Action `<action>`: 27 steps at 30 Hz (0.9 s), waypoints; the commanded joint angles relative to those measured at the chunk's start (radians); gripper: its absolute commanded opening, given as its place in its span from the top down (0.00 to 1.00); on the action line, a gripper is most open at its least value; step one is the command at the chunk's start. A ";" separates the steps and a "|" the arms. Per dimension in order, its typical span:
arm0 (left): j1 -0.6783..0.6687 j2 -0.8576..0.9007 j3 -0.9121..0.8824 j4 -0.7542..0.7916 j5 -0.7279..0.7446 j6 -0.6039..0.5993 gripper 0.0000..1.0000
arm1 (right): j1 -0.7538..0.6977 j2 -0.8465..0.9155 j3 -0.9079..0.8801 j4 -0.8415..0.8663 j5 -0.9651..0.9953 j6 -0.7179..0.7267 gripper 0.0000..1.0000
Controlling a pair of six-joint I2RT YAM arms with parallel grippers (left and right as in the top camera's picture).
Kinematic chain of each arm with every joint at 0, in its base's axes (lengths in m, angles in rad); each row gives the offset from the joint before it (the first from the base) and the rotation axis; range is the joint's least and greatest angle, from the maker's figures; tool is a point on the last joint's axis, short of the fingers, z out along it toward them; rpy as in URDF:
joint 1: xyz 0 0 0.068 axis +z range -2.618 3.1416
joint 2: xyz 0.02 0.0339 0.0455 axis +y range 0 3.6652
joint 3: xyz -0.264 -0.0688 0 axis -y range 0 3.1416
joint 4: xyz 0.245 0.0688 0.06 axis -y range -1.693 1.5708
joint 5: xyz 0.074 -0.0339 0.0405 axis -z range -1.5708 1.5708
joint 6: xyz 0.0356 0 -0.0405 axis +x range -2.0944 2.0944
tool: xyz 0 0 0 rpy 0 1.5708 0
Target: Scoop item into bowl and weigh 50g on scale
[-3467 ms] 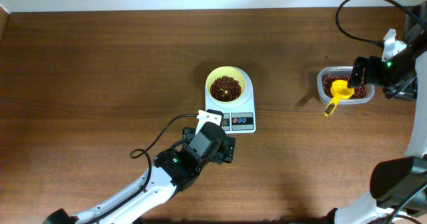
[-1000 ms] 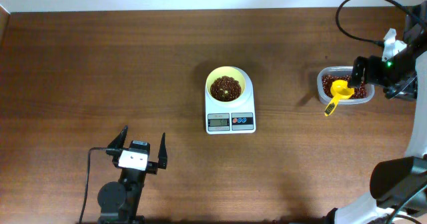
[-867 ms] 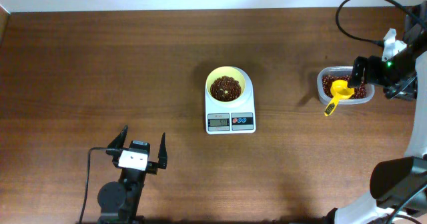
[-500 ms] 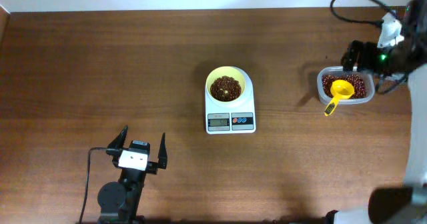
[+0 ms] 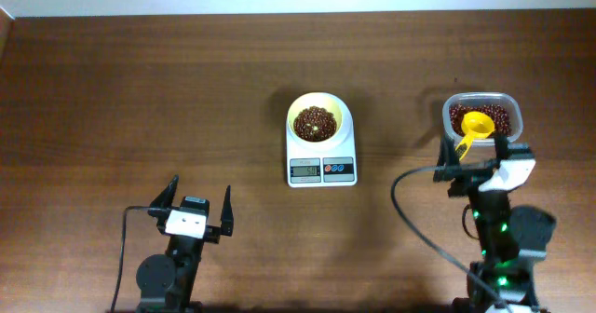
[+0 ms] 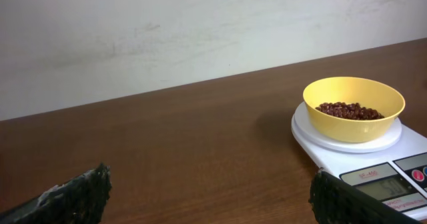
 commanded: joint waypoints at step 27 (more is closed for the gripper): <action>0.006 -0.006 -0.006 0.000 0.011 0.016 0.01 | 0.040 -0.632 -0.169 -0.540 0.084 -0.158 0.01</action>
